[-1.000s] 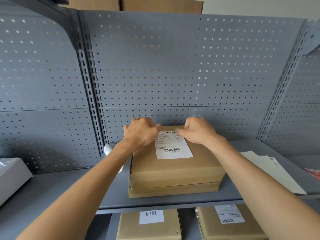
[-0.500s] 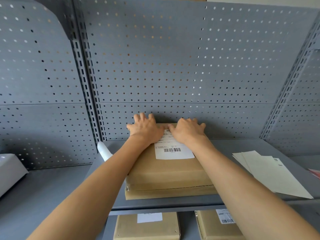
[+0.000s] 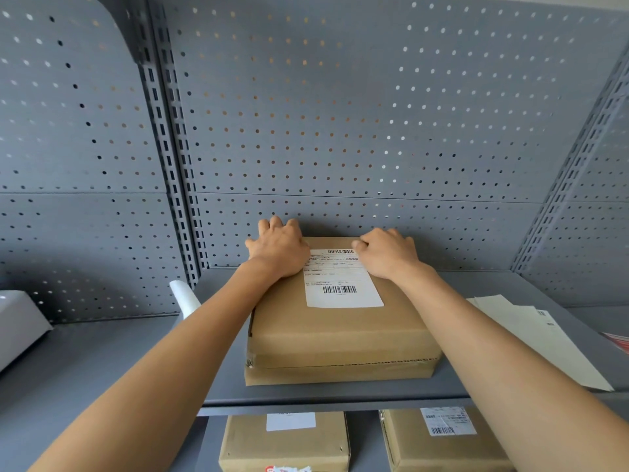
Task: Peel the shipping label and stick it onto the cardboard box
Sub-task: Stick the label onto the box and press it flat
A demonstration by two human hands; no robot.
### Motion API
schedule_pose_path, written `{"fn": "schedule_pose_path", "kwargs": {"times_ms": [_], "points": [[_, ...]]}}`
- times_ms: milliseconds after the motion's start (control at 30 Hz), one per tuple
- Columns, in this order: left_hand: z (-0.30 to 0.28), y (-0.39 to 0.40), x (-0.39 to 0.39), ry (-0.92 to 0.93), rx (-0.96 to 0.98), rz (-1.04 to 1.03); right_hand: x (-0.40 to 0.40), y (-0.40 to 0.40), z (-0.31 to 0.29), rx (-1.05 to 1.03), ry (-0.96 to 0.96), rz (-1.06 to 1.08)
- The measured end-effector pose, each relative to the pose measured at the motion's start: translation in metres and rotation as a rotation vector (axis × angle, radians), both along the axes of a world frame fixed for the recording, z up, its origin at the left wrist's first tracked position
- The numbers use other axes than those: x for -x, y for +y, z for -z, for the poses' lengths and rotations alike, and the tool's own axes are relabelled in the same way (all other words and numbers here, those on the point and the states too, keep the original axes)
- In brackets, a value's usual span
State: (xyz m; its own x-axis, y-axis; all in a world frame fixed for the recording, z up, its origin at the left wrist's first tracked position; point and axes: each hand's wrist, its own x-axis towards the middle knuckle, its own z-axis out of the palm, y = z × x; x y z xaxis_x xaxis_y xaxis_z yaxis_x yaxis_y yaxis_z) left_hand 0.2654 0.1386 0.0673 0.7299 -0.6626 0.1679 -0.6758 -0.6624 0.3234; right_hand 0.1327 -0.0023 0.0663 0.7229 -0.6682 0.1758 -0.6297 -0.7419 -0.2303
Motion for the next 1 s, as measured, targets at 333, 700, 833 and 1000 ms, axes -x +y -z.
{"fn": "schedule_pose_path", "kwargs": {"times_ms": [333, 700, 833, 1000], "points": [[-0.006, 0.021, 0.012, 0.117, -0.013, 0.015, 0.016, 0.013, -0.010, 0.011, 0.003, 0.010], [0.001, 0.020, 0.031, 0.026, -0.197, 0.012, 0.008, 0.033, 0.003, -0.097, 0.236, 0.078], [0.003, 0.023, 0.027, 0.037, -0.183, 0.030, 0.013, 0.031, 0.001, -0.123, 0.234, 0.043], [0.004, 0.023, 0.022, 0.050, -0.171, 0.051, 0.022, 0.019, 0.000, -0.132, 0.237, -0.028]]}}
